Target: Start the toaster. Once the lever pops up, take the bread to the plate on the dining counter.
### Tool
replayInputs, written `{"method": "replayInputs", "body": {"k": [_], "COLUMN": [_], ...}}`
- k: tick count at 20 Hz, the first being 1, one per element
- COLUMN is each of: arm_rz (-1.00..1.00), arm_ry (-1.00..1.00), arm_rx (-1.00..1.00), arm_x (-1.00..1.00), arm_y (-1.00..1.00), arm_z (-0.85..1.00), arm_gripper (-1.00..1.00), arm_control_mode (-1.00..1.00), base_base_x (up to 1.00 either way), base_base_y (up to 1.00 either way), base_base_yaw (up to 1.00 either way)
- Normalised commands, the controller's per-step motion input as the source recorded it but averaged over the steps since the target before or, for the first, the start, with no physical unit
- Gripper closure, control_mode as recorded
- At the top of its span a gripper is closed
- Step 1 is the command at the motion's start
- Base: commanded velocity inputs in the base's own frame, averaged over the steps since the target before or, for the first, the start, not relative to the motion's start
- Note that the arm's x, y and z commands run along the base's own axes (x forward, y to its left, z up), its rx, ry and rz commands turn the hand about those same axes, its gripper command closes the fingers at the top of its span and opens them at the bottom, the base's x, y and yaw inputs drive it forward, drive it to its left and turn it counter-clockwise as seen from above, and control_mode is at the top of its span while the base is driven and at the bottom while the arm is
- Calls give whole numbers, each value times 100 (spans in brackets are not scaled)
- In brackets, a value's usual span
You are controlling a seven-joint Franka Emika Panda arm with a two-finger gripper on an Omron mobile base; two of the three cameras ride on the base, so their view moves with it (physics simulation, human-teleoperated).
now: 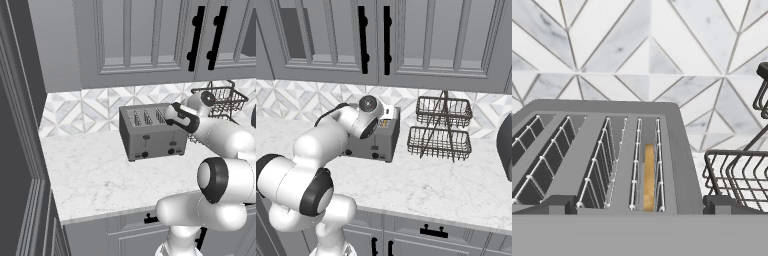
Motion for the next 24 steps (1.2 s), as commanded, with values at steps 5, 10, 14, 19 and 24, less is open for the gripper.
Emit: {"method": "replayInputs", "body": {"k": [5, 10, 14, 19, 24], "arm_rz": [0, 0, 0, 0, 0], "arm_ry": [0, 0, 0, 0, 0], "arm_rx": [0, 0, 0, 0, 0], "arm_x": [0, 0, 0, 0, 0], "arm_y": [0, 0, 0, 0, 0], "arm_z": [0, 0, 0, 0, 0], "arm_gripper": [-100, -100, -100, -100, -100], "arm_control_mode": [-100, -100, -100, -100, -100], "base_base_x": [0, 0, 0, 0, 0], "base_base_y": [0, 0, 0, 0, 0], "base_base_yaw": [0, 0, 0, 0, 0]}}
